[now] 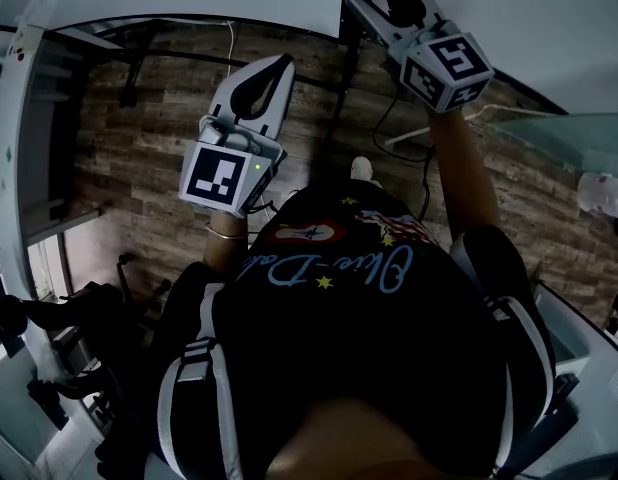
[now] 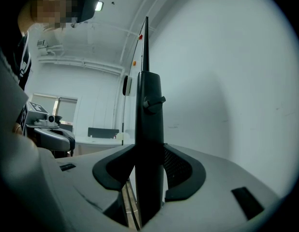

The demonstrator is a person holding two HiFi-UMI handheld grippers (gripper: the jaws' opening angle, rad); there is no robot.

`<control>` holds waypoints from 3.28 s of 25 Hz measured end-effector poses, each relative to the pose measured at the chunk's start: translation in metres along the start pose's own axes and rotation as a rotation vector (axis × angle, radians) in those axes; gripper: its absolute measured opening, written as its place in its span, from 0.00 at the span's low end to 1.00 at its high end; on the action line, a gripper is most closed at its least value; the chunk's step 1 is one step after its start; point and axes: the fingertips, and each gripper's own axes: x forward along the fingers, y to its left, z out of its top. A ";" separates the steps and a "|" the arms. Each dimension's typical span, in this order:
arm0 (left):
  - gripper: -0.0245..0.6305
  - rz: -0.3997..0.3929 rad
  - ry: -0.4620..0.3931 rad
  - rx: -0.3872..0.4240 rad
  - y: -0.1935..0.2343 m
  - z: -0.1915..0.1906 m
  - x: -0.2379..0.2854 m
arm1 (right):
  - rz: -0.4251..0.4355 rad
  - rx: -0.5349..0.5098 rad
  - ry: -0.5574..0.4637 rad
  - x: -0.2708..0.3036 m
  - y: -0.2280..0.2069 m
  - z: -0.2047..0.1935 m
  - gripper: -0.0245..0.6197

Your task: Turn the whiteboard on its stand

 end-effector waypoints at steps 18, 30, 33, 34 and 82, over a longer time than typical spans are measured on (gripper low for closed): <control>0.04 -0.018 -0.005 -0.013 0.000 -0.005 -0.006 | -0.027 -0.006 0.013 -0.005 0.012 -0.004 0.31; 0.04 -0.027 -0.003 -0.017 0.002 -0.006 -0.007 | -0.048 -0.012 0.016 -0.007 0.016 -0.004 0.32; 0.04 -0.030 -0.002 -0.015 0.002 -0.007 -0.007 | -0.047 -0.012 0.017 -0.007 0.017 -0.005 0.32; 0.04 -0.030 -0.002 -0.014 0.002 -0.007 -0.007 | -0.048 -0.009 0.017 -0.007 0.018 -0.005 0.32; 0.04 0.012 -0.018 -0.015 0.010 -0.007 -0.030 | 0.088 -0.029 0.038 0.008 0.085 -0.006 0.32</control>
